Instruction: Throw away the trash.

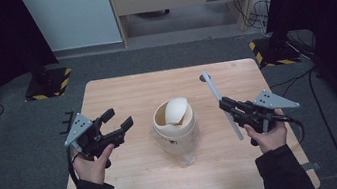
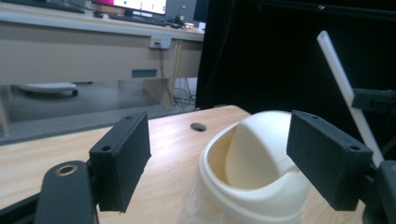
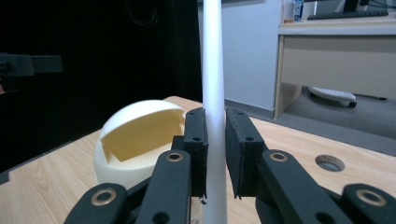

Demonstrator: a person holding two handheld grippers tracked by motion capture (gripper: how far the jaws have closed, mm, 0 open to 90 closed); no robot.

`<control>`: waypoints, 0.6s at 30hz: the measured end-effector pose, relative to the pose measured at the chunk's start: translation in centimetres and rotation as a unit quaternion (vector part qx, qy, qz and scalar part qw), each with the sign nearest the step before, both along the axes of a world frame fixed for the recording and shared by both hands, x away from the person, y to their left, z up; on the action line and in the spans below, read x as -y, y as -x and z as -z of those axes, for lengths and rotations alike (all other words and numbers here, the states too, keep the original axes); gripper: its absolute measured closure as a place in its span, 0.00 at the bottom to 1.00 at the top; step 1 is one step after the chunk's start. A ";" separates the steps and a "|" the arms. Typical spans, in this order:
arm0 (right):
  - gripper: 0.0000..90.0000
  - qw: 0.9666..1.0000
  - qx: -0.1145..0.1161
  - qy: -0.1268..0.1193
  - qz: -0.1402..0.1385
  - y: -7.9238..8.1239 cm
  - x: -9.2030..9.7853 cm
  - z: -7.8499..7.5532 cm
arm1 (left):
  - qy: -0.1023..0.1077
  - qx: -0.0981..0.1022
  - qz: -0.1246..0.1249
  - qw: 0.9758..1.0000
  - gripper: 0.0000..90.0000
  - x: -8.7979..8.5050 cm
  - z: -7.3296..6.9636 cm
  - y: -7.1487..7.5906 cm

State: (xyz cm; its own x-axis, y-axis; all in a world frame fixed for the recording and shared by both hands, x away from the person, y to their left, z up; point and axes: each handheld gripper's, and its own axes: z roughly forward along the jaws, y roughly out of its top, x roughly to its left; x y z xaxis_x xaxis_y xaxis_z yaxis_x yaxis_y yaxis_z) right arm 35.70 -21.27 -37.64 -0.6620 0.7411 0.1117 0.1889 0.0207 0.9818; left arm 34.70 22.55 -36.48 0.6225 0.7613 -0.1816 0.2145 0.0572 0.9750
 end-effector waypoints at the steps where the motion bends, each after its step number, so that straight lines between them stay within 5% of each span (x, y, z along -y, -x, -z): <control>1: 0.88 1.000 0.000 0.000 0.000 0.0 0.0 0.0 | 0.000 0.000 0.000 1.000 0.23 0.0 0.0 0.0; 18: 0.88 1.000 0.013 -0.007 -0.020 0.4 -0.5 0.0 | 0.001 0.013 0.048 0.999 0.26 6.6 -1.9 -1.9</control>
State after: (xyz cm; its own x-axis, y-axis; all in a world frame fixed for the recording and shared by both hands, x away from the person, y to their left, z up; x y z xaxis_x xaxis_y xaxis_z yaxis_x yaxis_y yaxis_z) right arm 35.34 -20.75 -37.63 -0.6937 0.7127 0.1045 0.1628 0.0139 0.9866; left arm 36.58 15.98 -34.54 0.6970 0.6975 -0.1667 0.1940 0.0404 0.9802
